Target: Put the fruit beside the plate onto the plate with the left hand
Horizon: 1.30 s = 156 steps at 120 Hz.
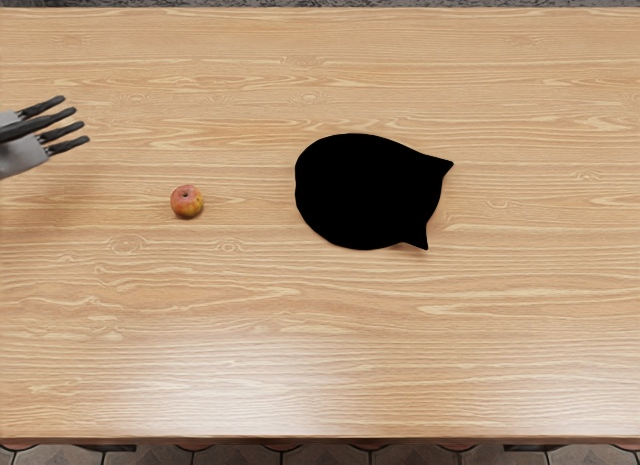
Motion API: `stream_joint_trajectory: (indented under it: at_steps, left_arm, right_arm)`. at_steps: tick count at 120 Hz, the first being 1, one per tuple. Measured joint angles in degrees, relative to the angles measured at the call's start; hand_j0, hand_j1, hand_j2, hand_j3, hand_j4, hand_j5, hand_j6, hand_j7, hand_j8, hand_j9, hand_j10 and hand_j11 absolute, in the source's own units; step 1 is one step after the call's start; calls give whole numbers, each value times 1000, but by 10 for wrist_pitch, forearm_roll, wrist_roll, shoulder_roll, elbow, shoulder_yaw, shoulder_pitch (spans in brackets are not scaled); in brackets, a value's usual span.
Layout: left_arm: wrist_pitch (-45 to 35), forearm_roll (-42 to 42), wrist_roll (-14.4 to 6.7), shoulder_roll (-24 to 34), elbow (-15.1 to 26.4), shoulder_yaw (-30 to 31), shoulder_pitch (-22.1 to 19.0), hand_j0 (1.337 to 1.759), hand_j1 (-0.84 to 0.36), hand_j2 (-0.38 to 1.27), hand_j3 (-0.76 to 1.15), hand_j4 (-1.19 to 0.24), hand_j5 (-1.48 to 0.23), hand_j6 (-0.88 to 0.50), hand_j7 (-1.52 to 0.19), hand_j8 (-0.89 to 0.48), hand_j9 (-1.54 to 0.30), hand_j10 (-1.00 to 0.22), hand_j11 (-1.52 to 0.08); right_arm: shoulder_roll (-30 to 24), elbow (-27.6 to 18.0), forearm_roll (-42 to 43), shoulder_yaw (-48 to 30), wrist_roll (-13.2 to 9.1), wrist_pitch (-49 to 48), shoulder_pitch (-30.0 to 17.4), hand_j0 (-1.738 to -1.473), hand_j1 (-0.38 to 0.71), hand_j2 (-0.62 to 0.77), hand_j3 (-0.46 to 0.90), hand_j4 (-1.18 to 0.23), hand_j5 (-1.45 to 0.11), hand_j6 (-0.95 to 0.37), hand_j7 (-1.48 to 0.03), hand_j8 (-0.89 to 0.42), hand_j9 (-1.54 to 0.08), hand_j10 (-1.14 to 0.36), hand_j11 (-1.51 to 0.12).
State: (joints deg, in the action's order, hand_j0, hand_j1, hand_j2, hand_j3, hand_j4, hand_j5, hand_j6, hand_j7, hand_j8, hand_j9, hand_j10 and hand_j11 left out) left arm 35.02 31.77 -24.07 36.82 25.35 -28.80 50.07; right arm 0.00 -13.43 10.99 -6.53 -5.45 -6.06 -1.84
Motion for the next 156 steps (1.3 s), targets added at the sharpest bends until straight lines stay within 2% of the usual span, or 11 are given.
stream_joint_trajectory:
  at_steps: [18,38,48,59,81,93,100,110,117,132,156]
  left_arm:
    - [0,-7,-3,-1,0,0,0,1658,348,0,0,4,1,6,0,6,0,4,0]
    - [0,-195,-8,-24,0,8,100,1658,346,1,0,0,-3,1,-3,1,-3,0,-3]
    - [0,-257,-52,-72,0,30,137,1658,336,2,0,-9,-13,-8,-13,-8,-14,-9,-14]
    - [0,-287,-86,-63,9,50,147,1658,310,6,0,-31,-42,-31,-42,-30,-42,-31,-42]
    - [0,-419,-105,-53,101,92,216,1658,294,8,0,-46,-59,-46,-59,-45,-59,-45,-59]
    - [-2,-523,-108,59,267,98,198,1658,292,9,0,-49,-62,-49,-62,-49,-62,-48,-62]
    - [-46,-586,-108,66,362,104,190,1658,293,9,0,-48,-61,-49,-61,-48,-61,-48,-61]
    - [-127,-646,-109,75,442,118,190,1658,303,8,0,-41,-50,-42,-50,-41,-50,-40,-50]
    - [-135,-660,-109,136,488,99,187,1658,312,7,0,-33,-41,-34,-41,-34,-41,-33,-41]
    - [-190,-670,-109,74,535,79,185,1658,324,5,0,-25,-28,-25,-28,-25,-28,-24,-28]
    - [-315,-730,-109,10,552,97,189,1658,333,4,0,-17,-19,-18,-19,-18,-19,-17,-18]
  right_arm:
    - [0,0,0,0,0,0,-3,-1658,-327,-4,0,-18,-24,-18,-24,-18,-24,-18,-24]
    - [0,0,0,-1,0,0,-4,-1658,-327,-4,0,-18,-24,-18,-24,-18,-24,-18,-24]
    - [0,0,0,-1,0,0,-4,-1658,-327,-4,0,-18,-24,-18,-24,-18,-24,-18,-24]
    - [0,0,0,-1,0,0,-4,-1658,-327,-4,0,-18,-24,-18,-24,-18,-24,-18,-24]
    - [0,0,0,-1,0,0,-4,-1658,-327,-4,0,-19,-24,-18,-24,-19,-24,-19,-24]
    - [0,0,0,-1,0,0,-4,-1658,-327,-4,0,-18,-24,-18,-24,-18,-24,-18,-24]
    - [0,0,0,-1,0,0,-4,-1658,-327,-4,0,-18,-24,-18,-24,-18,-24,-18,-24]
    - [0,0,0,-1,0,0,-4,-1658,-327,-4,0,-18,-24,-18,-24,-18,-24,-18,-24]
    - [0,0,0,-1,0,0,-4,-1658,-327,-4,0,-18,-24,-18,-24,-18,-24,-18,-24]
    - [0,0,0,-1,0,0,-4,-1658,-327,-4,0,-18,-24,-18,-24,-18,-24,-18,-24]
    - [0,0,0,-1,0,0,-4,-1658,-327,-4,0,-18,-24,-18,-24,-18,-24,-18,-24]
